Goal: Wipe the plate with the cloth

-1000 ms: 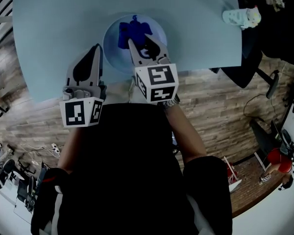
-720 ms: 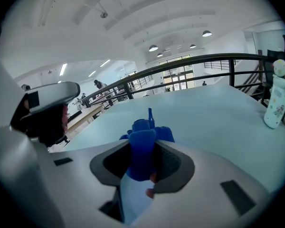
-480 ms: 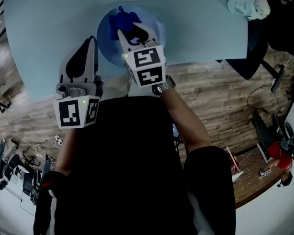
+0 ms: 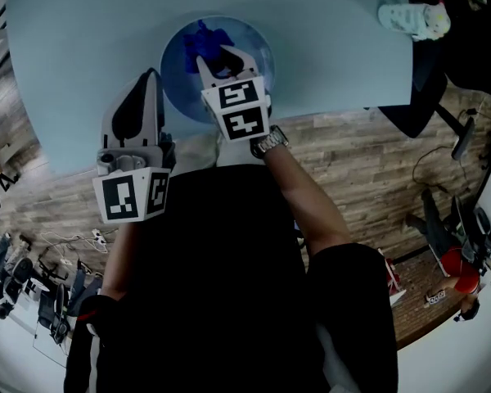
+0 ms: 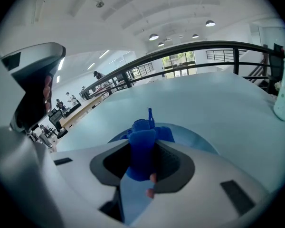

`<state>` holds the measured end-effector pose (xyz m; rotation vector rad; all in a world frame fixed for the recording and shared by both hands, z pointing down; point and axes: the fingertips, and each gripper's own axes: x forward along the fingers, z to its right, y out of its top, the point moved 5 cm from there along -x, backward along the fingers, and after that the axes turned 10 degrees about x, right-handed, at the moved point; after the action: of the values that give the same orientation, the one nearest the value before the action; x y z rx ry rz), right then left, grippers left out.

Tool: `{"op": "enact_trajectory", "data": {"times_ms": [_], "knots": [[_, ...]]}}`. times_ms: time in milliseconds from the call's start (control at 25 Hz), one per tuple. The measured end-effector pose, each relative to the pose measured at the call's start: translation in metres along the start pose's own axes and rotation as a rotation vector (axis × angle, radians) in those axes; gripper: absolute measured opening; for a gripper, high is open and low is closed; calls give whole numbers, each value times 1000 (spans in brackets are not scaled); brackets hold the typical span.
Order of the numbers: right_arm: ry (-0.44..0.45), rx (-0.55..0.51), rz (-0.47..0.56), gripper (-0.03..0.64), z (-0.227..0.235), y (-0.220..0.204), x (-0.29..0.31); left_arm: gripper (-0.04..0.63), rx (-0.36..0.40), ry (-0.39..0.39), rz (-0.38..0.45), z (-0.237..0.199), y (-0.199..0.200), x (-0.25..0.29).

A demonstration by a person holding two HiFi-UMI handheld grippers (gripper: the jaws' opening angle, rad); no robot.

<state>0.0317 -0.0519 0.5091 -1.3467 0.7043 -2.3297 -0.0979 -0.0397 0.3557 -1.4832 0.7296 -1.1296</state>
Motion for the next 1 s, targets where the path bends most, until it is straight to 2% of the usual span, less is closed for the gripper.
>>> {"op": "enact_trajectory", "data": {"times_ms": [560, 1000], "knots": [[46, -25, -57, 118, -20, 2, 32, 2, -21, 55, -15, -19, -5, 11], [19, -12, -96, 118, -20, 6, 47, 2, -30, 70, -20, -41, -6, 12]]}}
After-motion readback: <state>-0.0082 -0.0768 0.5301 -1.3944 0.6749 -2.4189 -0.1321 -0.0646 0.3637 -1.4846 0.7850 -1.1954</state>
